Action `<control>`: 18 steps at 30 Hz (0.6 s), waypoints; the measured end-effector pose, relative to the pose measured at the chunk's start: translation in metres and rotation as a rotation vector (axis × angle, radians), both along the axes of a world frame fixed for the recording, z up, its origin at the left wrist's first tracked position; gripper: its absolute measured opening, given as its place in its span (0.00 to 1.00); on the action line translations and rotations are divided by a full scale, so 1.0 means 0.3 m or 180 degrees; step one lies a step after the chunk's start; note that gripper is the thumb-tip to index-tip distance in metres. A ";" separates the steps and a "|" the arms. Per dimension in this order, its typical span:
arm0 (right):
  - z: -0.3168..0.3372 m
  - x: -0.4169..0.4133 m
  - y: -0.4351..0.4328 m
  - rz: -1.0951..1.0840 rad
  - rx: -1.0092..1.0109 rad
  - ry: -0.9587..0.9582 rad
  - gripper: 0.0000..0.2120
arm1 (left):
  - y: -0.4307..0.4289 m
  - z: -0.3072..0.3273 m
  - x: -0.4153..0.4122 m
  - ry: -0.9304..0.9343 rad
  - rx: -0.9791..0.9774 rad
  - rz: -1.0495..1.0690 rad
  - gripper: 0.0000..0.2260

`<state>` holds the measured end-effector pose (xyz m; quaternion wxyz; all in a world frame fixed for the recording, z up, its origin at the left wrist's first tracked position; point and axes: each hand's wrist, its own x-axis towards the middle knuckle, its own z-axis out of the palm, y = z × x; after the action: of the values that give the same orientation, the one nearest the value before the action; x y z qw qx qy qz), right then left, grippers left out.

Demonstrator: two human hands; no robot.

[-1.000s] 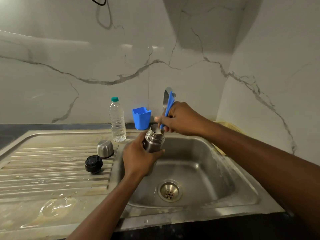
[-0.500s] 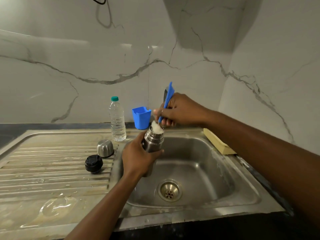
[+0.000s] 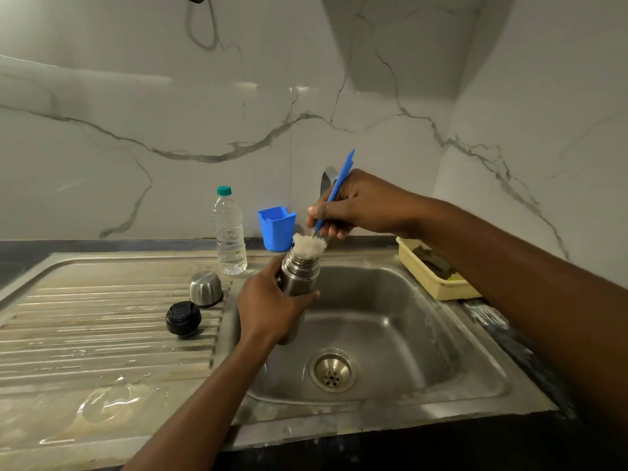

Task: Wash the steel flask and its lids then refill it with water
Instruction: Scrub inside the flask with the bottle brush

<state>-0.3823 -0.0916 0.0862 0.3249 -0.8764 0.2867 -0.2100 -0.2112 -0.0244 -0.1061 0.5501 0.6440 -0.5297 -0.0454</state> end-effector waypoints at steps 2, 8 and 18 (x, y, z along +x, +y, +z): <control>-0.026 0.012 0.010 0.0042 -0.0034 0.0161 0.12 | 0.004 0.001 -0.014 -0.0003 -0.0006 -0.0034 0.34; -0.056 0.029 0.024 0.0108 -0.0141 0.0465 0.12 | 0.003 0.000 0.000 0.0074 -0.0055 -0.0075 0.33; -0.054 0.031 0.024 0.0046 -0.0141 0.0646 0.10 | 0.012 0.009 -0.015 -0.0079 -0.0057 -0.0064 0.32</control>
<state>-0.3730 -0.0843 0.0699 0.2763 -0.9022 0.3071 -0.1240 -0.2157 -0.0206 -0.1034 0.5487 0.6342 -0.5434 -0.0382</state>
